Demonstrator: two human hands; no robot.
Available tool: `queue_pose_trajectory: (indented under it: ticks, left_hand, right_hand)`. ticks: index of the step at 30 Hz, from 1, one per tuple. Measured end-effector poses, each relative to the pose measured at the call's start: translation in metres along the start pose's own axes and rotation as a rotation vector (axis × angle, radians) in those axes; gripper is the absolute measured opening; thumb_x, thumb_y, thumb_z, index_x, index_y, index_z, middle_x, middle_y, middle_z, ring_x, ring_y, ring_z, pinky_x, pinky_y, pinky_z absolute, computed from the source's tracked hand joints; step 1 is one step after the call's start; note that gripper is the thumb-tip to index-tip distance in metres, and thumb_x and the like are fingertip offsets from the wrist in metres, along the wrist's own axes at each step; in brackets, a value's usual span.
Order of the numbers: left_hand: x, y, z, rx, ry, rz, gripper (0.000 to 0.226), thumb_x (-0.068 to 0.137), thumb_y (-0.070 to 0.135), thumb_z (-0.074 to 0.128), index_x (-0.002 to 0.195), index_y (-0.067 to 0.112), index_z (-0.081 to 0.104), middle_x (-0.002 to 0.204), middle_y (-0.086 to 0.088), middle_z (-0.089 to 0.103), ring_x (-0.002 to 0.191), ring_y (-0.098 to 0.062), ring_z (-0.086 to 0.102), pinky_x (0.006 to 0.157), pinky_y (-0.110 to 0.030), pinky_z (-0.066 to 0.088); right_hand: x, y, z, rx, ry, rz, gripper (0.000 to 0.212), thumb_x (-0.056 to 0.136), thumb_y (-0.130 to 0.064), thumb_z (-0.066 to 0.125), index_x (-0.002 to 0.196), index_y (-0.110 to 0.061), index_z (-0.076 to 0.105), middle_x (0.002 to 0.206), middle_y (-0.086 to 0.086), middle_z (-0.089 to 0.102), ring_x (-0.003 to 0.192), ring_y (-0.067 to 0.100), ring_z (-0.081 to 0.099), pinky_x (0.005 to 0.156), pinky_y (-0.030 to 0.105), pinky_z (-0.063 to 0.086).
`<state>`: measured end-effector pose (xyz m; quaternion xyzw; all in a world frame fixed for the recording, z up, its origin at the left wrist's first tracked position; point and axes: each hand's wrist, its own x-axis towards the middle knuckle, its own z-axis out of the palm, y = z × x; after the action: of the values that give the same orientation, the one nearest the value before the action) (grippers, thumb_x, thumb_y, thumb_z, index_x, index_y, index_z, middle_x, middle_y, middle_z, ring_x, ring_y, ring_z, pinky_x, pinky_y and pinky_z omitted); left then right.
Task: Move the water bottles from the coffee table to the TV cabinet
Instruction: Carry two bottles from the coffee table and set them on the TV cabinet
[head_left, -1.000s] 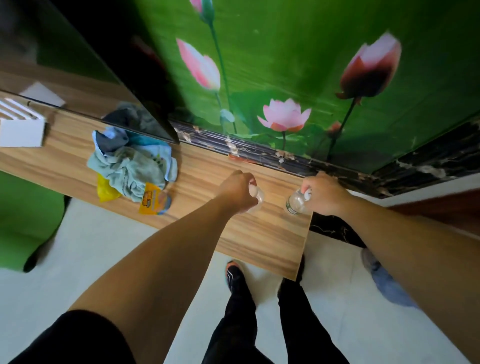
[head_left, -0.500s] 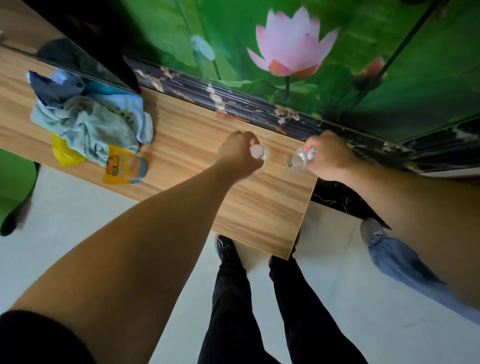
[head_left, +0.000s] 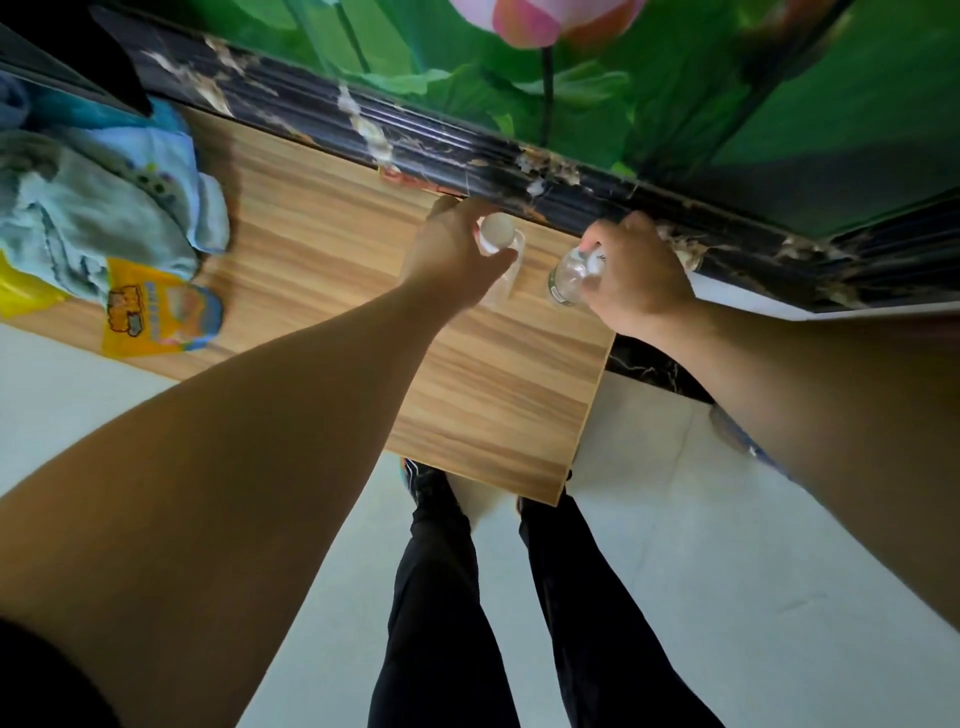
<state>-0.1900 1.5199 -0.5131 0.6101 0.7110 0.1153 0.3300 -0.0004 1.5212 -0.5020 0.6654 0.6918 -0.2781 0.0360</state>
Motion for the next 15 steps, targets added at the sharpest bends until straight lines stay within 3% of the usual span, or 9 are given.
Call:
queue_pose_trajectory:
  ticks: [4,10,15]
  left_hand:
    - [-0.002,0.000,-0.008,0.029,-0.037,-0.012,0.040,0.074,0.024,0.073,0.112,0.019,0.060,0.115,-0.009,0.057,0.096,-0.024,0.056,0.080,-0.027,0.041]
    - [-0.005,0.006,-0.023,0.053,-0.152,-0.009,0.058,0.078,0.019,0.068,0.132,0.025,0.048,0.127,-0.007,0.055,0.112,-0.024,0.054,0.088,-0.026,0.040]
    - [-0.007,0.005,-0.028,0.049,-0.066,0.033,0.048,0.084,0.020,0.061,0.130,0.026,0.051,0.126,-0.004,0.059,0.110,-0.020,0.056,0.084,-0.024,0.041]
  right_hand:
    - [-0.005,-0.002,-0.007,0.017,-0.010,0.040,0.027,0.084,-0.013,0.061,0.111,-0.011,0.061,0.123,0.017,0.049,0.106,0.035,0.054,0.086,0.038,0.045]
    - [-0.013,-0.010,-0.013,0.004,-0.043,0.047,0.028,0.082,-0.007,0.058,0.109,-0.005,0.062,0.120,0.020,0.051,0.110,0.036,0.051,0.085,0.034,0.042]
    - [-0.019,-0.016,-0.014,0.021,-0.051,0.065,0.026,0.084,-0.007,0.060,0.110,-0.009,0.062,0.122,0.017,0.049,0.104,0.035,0.055,0.083,0.036,0.045]
